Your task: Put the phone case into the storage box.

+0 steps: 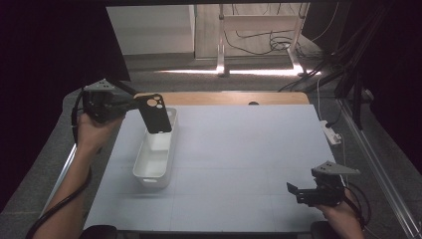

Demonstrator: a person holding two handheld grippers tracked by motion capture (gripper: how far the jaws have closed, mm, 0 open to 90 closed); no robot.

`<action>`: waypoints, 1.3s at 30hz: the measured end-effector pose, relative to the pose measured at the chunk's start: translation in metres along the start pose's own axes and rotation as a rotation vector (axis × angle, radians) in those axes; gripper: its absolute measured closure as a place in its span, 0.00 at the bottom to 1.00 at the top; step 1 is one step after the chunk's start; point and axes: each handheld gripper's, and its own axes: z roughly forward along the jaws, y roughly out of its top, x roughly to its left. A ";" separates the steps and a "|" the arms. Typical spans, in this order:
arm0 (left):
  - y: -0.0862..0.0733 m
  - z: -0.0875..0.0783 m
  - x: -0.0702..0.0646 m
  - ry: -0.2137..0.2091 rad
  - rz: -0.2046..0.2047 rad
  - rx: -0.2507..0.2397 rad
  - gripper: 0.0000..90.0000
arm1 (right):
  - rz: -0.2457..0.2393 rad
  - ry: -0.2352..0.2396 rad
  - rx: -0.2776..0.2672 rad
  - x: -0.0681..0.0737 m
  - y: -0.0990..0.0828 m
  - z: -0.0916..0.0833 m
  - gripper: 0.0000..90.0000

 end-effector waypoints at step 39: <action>-0.005 0.064 0.038 0.032 0.012 0.013 0.93 | 0.000 0.023 0.004 -0.001 0.000 0.000 0.00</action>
